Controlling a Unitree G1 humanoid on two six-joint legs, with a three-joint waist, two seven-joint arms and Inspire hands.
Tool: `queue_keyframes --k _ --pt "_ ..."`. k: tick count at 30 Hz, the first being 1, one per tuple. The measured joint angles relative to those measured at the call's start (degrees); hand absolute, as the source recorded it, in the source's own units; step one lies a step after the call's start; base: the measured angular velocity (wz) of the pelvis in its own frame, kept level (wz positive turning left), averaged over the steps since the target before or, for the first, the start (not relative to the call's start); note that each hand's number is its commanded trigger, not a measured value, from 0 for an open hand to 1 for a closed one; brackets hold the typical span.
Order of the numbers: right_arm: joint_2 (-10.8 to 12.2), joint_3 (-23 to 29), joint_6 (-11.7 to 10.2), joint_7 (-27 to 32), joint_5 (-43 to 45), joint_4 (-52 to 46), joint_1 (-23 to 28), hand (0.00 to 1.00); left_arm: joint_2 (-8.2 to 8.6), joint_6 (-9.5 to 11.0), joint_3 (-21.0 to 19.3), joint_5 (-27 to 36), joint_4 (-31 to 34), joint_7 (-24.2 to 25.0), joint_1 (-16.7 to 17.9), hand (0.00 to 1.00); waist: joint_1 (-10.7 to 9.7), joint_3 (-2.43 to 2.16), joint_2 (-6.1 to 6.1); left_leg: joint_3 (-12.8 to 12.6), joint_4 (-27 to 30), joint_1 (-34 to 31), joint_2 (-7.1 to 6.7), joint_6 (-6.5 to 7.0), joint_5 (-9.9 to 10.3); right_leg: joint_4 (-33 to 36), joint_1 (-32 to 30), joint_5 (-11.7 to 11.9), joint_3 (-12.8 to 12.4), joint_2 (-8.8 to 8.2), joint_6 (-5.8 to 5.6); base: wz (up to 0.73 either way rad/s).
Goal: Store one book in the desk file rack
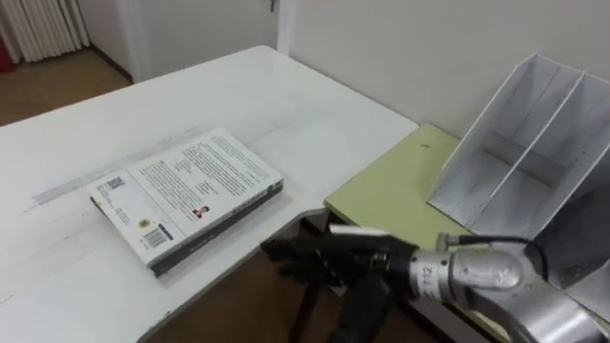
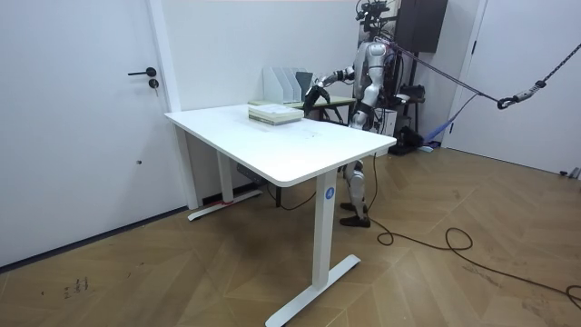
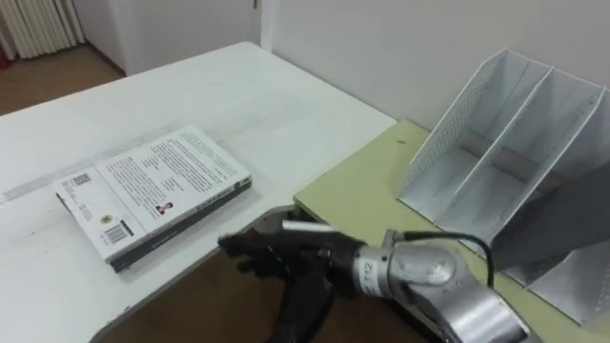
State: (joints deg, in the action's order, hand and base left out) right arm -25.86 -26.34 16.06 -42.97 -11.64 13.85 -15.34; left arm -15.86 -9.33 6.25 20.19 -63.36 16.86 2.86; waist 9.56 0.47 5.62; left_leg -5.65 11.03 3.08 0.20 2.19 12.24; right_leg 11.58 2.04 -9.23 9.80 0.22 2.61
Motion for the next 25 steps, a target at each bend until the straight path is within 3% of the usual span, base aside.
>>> queue_keyframes --k 2,5,8,11,13,18,25 --pt "1.2 1.4 -0.1 0.6 4.4 4.2 4.2 0.0 0.17 0.7 0.4 0.5 -0.6 -0.3 0.0 0.0 0.0 0.02 -0.27 0.2 0.2 -0.1 0.0 0.02 0.0 0.0 -0.1 0.0 0.0 0.01 0.0 0.07" --pt "5.1 5.1 -0.6 3.5 11.8 13.3 9.7 0.0 1.24 1.7 0.5 0.5 -0.9 -1.5 0.1 0.0 -0.3 0.2 -1.45 0.6 0.2 -0.2 -0.13 0.05 0.0 -0.2 0.0 0.0 0.2 -0.06 -0.01 0.05" --pt "7.9 8.9 -3.8 7.9 14.0 24.8 14.1 0.0 2.36 3.2 0.2 0.4 -1.0 -2.0 1.2 0.0 -1.6 -0.43 -2.99 1.1 0.2 -0.3 -0.29 0.07 0.0 -0.9 0.5 0.0 1.2 -0.27 -0.04 0.09" --pt "10.0 13.2 -5.8 13.6 13.9 36.6 17.0 0.0 3.87 4.6 -1.7 0.4 -1.5 -3.7 2.7 0.0 -2.3 -0.6 -4.27 1.2 -0.4 0.3 -0.29 0.04 0.0 -1.0 1.1 -0.2 1.4 -0.26 -0.17 0.03" --pt "10.8 15.1 -6.9 16.6 13.4 42.4 17.6 0.0 4.44 5.4 -2.6 0.3 -1.4 -4.3 3.6 0.0 -3.1 -0.68 -4.54 1.1 -0.2 0.2 -0.31 0.01 0.0 -1.1 1.1 -0.4 1.4 -0.31 -0.03 0.0" --pt "13.3 23.7 -12.3 22.7 7.5 53.3 19.1 0.0 5.33 6.9 -7.5 -0.8 -1.9 -4.9 6.0 0.0 -4.9 -0.47 -4.88 1.1 -0.2 0.9 -0.3 -0.1 0.0 -1.9 2.1 -0.6 1.6 -0.21 0.02 0.03" --pt "14.6 26.4 -14.0 28.2 -0.1 56.9 21.0 0.0 6.13 6.9 -11.1 -4.1 -2.0 -5.5 6.9 0.0 -6.0 -0.42 -5.01 1.9 -0.3 1.7 -0.59 -0.06 0.0 -2.5 3.1 -0.5 1.4 -0.17 -0.24 0.03"
